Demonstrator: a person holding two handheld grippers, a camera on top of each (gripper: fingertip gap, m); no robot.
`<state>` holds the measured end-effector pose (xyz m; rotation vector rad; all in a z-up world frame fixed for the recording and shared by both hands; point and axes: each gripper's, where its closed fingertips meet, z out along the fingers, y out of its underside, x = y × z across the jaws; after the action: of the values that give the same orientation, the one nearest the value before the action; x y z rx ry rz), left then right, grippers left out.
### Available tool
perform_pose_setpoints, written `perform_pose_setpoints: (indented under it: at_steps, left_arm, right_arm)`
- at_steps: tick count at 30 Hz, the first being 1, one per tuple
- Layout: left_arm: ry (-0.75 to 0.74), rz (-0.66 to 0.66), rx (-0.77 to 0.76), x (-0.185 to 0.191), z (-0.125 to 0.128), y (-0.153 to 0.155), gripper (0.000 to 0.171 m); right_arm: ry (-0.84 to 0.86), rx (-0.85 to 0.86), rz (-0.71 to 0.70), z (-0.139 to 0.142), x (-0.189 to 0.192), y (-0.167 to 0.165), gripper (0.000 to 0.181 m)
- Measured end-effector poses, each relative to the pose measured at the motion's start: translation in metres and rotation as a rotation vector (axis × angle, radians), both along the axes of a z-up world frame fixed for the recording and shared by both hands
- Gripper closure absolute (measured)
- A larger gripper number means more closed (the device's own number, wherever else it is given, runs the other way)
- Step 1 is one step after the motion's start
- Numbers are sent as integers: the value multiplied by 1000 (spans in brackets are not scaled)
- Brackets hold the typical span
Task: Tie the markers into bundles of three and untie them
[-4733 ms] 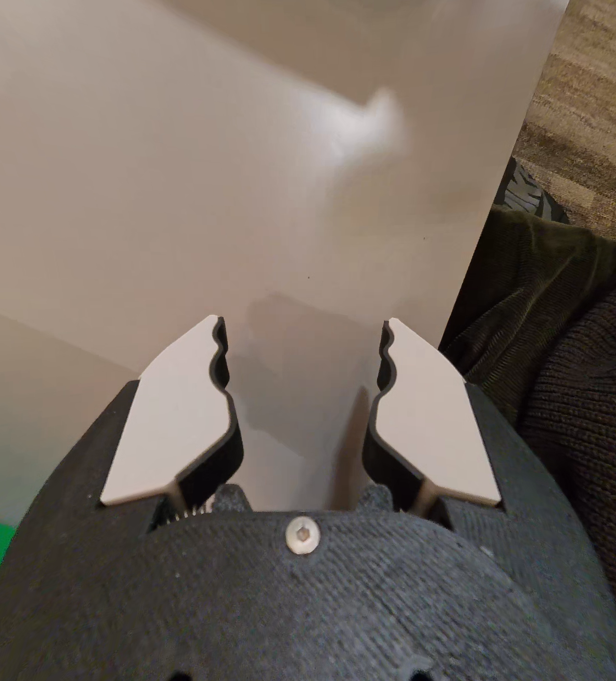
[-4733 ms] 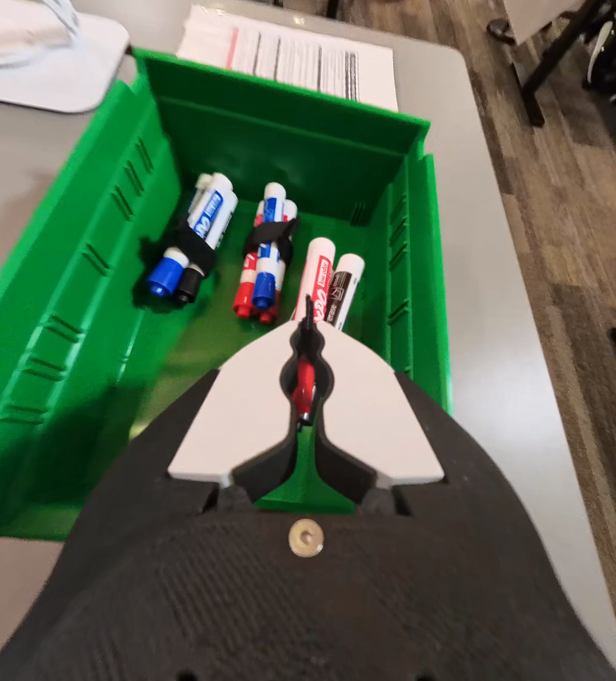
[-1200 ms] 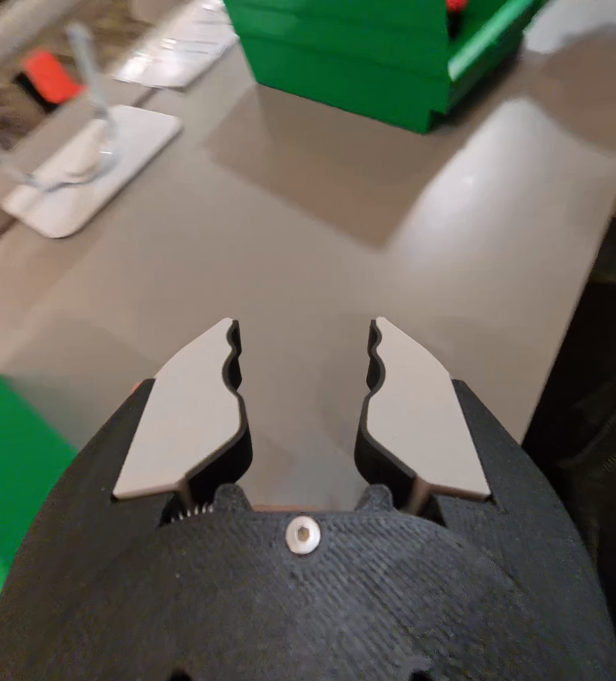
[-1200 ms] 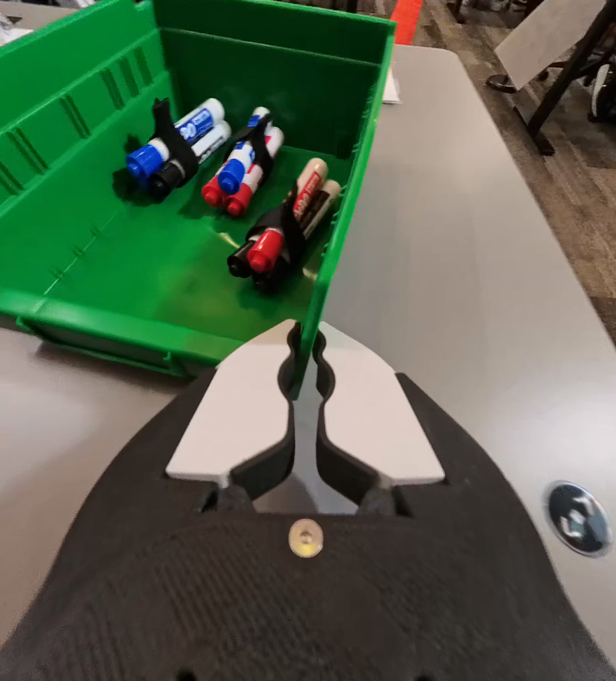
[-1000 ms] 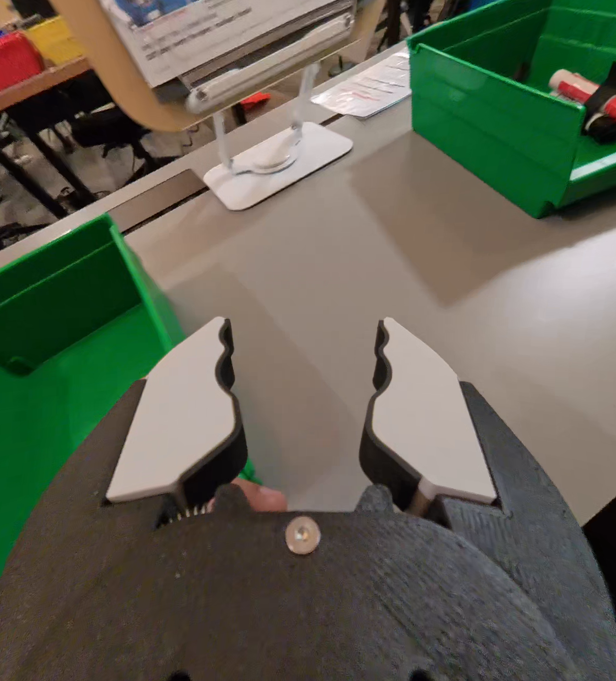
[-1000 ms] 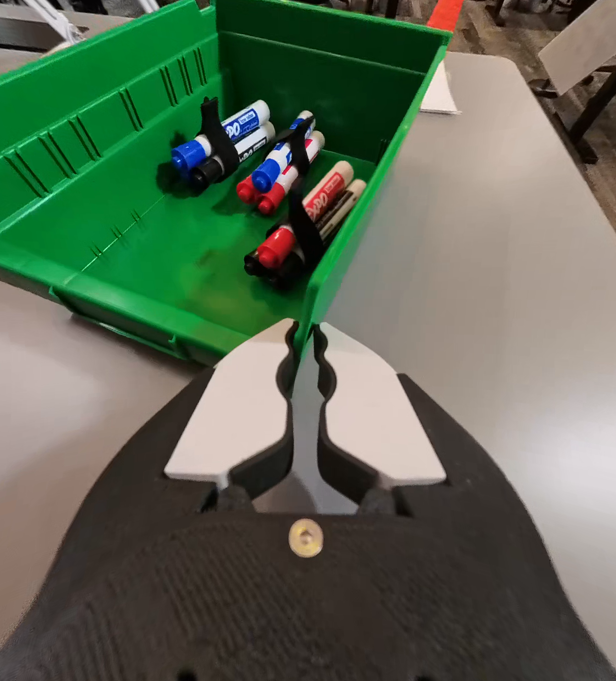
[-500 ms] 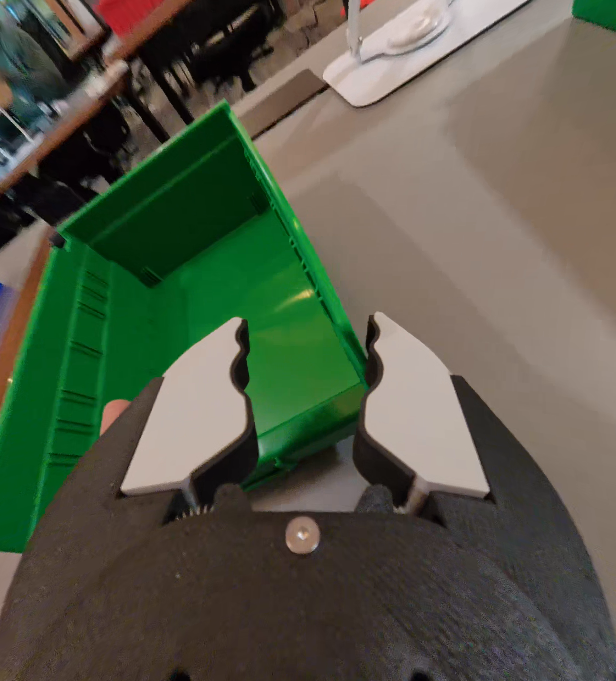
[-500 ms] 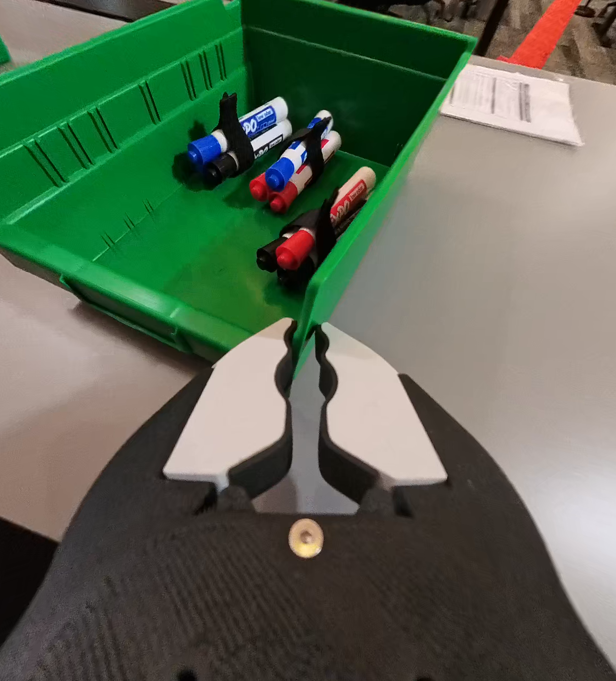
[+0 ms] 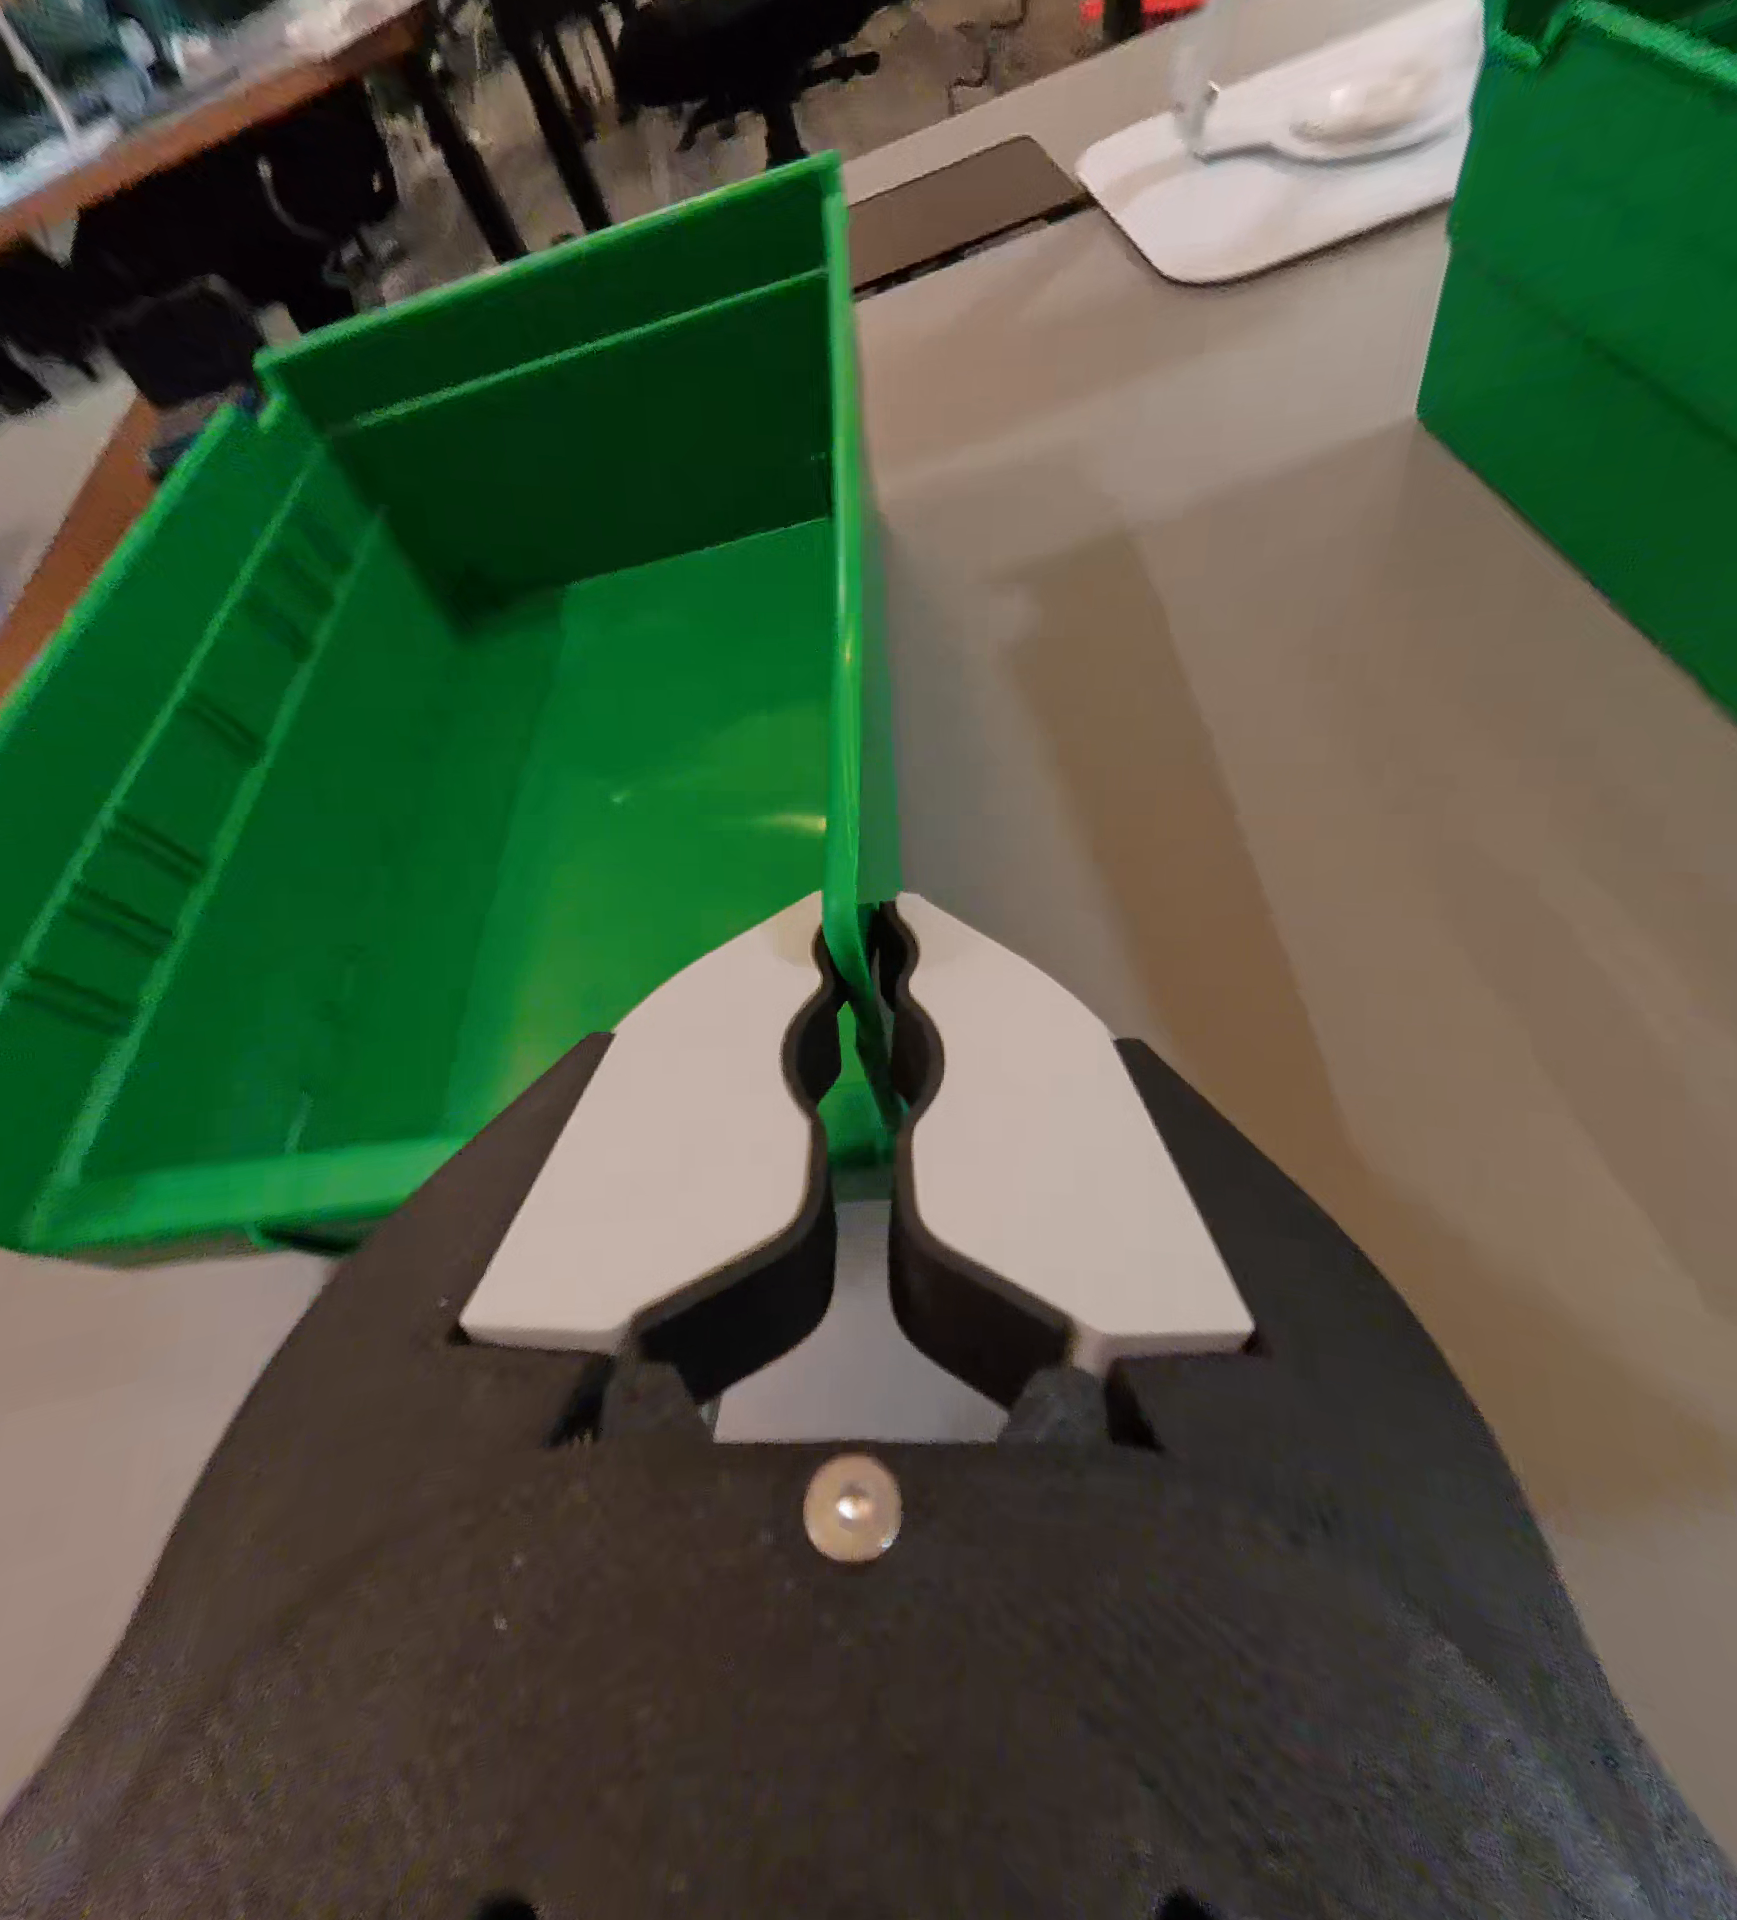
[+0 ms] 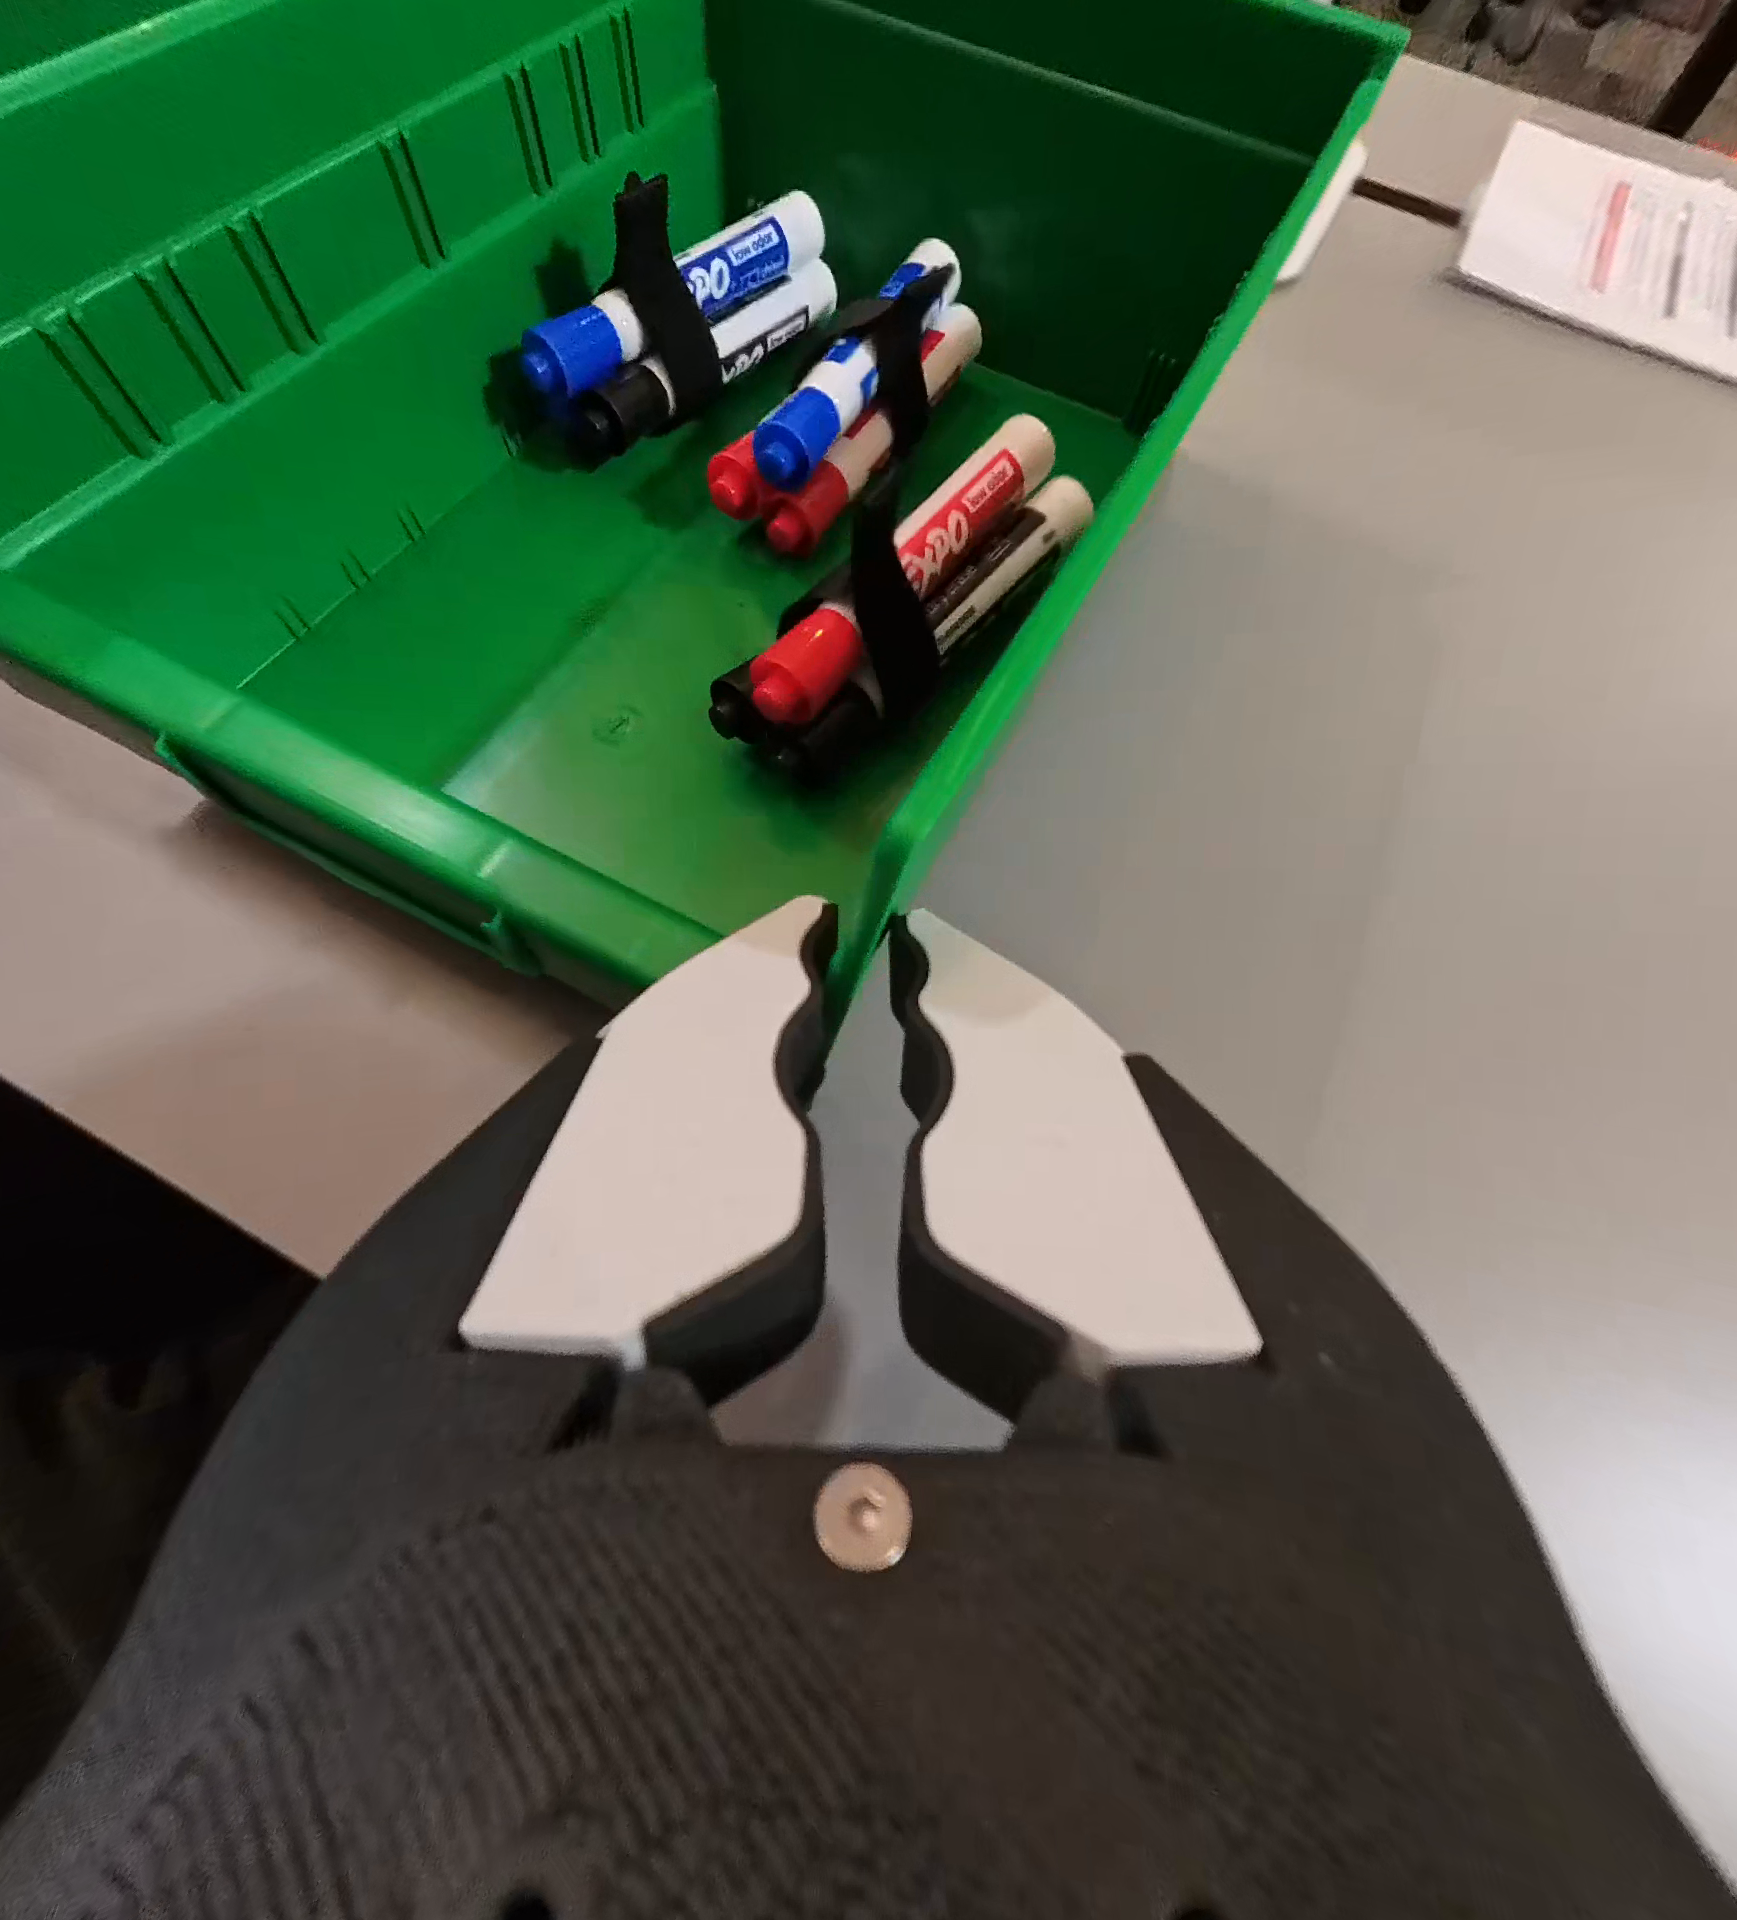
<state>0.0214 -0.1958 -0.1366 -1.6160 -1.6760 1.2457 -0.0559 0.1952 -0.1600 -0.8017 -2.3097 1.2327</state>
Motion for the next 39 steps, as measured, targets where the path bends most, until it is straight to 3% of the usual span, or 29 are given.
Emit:
perform_pose_setpoints:
  at_steps: [4, 19, 23, 27, 39]
  left_arm:
    - [53, 26, 148, 17, 4, -19, 167]
    - [202, 80, 103, 112, 46, -44, 167]
    - [184, 129, -5, 138, 52, -52, 166]
    - [199, 149, 24, 155, 51, -56, 166]
    - [350, 254, 33, 196, 95, -74, 166]
  right_arm:
    - [24, -1, 31, 0, 13, -29, 171]
    - [11, -41, 131, -2, 27, -131, 172]
    - [-2, -57, 147, -2, 28, -158, 171]
    - [-23, -84, 161, -2, 34, -192, 171]
    - [-27, -111, 206, -1, 45, -295, 170]
